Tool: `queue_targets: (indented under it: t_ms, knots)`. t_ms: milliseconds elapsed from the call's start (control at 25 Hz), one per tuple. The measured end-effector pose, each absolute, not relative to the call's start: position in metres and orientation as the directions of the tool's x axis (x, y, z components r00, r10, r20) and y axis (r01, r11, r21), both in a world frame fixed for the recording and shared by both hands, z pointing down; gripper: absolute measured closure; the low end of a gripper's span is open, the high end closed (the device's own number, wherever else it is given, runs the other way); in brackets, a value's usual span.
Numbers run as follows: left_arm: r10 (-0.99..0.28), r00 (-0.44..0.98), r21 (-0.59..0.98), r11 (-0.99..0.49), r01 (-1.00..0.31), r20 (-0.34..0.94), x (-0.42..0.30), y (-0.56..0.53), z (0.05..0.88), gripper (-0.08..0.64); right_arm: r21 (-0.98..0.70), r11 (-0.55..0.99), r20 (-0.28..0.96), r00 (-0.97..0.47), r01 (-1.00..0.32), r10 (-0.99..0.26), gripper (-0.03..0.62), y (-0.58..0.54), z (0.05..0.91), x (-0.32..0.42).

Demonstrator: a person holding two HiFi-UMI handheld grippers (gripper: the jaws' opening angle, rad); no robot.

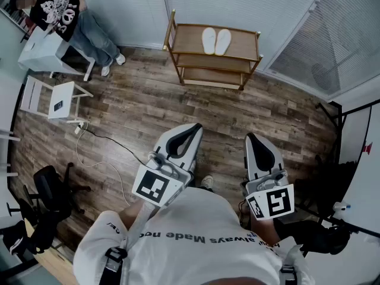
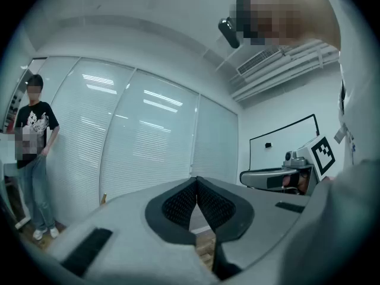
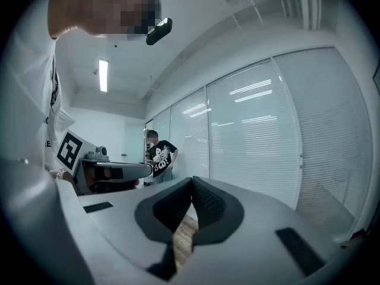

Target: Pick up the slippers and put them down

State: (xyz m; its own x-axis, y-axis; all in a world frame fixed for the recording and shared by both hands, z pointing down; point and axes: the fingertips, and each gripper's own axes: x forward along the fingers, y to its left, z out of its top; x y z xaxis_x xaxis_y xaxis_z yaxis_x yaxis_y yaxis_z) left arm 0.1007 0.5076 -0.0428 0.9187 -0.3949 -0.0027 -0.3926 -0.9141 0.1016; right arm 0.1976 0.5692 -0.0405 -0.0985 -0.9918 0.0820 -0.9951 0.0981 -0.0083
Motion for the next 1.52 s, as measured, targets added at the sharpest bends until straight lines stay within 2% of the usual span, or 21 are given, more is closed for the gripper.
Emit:
queue_targets:
  t_ms: [400,760,960,1520]
  knots:
    - [-0.386,0.922,0.094,-0.919,-0.382,-0.023,0.065,0.461,-0.047,0.549,0.034,0.057,0.055,-0.055,-0.998,-0.997,0.574,0.524,-0.050,0.175]
    - [-0.337,0.941,0.114,-0.936,-0.332,-0.024,0.081,0.422,-0.044,0.549,0.025,0.040,0.047,-0.039,-0.999,-0.998,0.574,0.481,-0.045,0.180]
    - [-0.332,0.943,0.092,-0.940,-0.327,-0.038,0.113,0.392,-0.047,0.549,0.019,0.034,0.046,-0.033,-0.999,-0.998,0.574,0.451,-0.040,0.211]
    - [-0.370,0.929,0.081,-0.926,-0.368,-0.005,0.255,0.282,-0.049,0.549,-0.004,0.060,0.039,-0.060,-0.998,-0.997,0.574,0.344,-0.044,0.358]
